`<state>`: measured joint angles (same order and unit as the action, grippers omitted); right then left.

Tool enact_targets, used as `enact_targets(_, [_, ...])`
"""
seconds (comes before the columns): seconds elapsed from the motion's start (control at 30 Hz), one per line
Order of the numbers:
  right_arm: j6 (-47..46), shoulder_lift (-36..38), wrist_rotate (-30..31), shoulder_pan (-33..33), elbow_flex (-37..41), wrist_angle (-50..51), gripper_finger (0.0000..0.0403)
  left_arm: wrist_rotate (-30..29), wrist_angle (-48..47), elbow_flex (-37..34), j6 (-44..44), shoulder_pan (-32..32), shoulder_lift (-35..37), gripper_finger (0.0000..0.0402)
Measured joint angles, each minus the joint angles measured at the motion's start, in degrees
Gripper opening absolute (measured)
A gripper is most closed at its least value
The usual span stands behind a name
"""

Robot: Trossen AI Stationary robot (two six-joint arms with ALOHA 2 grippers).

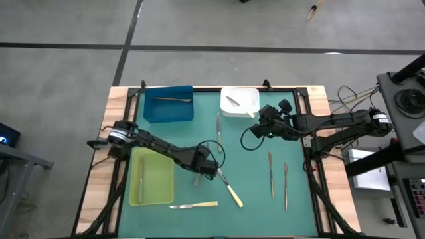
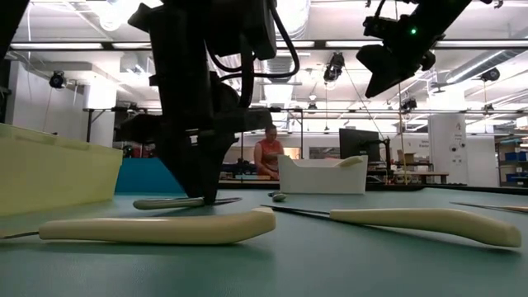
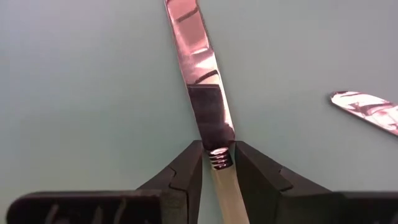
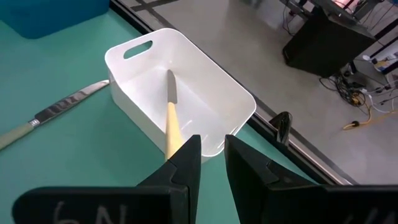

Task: Sort silverware by color (type)
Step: Put the bottom green knife into the green bin

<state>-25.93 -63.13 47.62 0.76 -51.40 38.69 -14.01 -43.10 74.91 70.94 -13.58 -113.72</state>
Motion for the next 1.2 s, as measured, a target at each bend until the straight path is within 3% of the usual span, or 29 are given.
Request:
enact_targets(0.5, [0.0, 0.0, 0.0, 0.0, 0.0, 0.0, 0.0063, 0.0, -0.2, -0.5, 0.8, 0.1, 0.8, 0.0080])
enact_targets(0.9, [0.1, 0.0, 0.0, 0.0, 0.0, 0.0, 0.0063, -0.6, 2.0, -2.6, -1.2, -0.2, 1.0, 0.0164])
enact_targets(1.07, [0.1, 0.0, 0.0, 0.0, 0.1, 0.0, 0.0063, -1.8, 5.5, -5.1, -0.4, -0.9, 1.4, 0.0165])
enact_targets(1.2, [0.1, 0.0, 0.0, 0.0, 0.1, 0.0, 0.0063, -2.0, 5.6, -5.5, 0.0, -1.0, 1.4, 0.0144])
